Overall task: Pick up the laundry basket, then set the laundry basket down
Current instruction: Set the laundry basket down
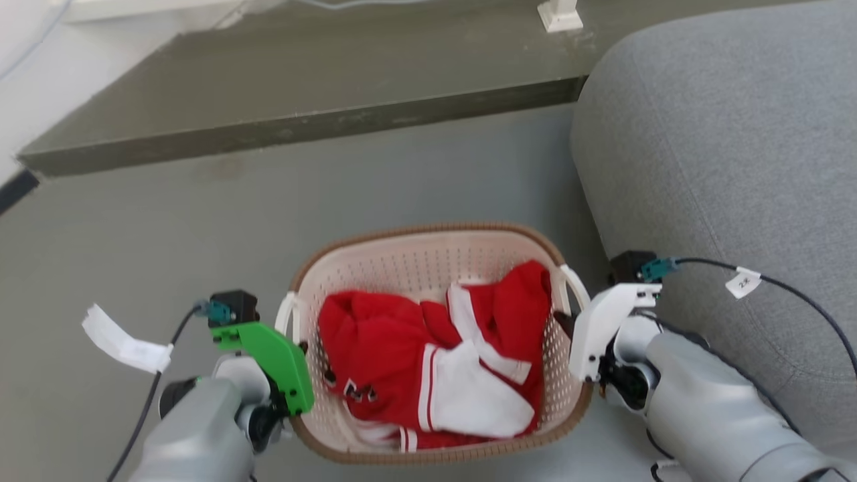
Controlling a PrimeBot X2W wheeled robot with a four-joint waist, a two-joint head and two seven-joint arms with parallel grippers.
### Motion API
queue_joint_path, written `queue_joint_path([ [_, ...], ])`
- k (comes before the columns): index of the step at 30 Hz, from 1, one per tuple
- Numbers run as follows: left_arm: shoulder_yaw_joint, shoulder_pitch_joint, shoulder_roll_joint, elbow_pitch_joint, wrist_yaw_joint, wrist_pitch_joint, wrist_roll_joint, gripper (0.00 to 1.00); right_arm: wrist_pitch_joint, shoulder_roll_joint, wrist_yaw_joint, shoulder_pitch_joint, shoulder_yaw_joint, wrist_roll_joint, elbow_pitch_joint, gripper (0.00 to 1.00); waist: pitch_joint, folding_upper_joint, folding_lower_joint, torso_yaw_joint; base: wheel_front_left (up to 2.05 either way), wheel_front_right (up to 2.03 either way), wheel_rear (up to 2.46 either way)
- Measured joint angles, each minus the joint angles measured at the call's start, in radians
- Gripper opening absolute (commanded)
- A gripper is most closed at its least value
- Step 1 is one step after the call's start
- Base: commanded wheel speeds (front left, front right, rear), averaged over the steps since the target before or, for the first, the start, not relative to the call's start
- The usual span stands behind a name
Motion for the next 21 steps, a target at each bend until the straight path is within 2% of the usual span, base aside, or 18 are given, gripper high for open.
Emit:
queue_joint_path([
  [21, 0.008, -0.144, 0.038, -0.056, 0.000, -0.109, 0.014, 0.00, -0.163, 0.002, 0.000, -0.131, -0.036, 0.000, -0.006, 0.00, 0.242, 0.0000, 0.0000, 0.001, 0.00, 0.00, 0.00],
])
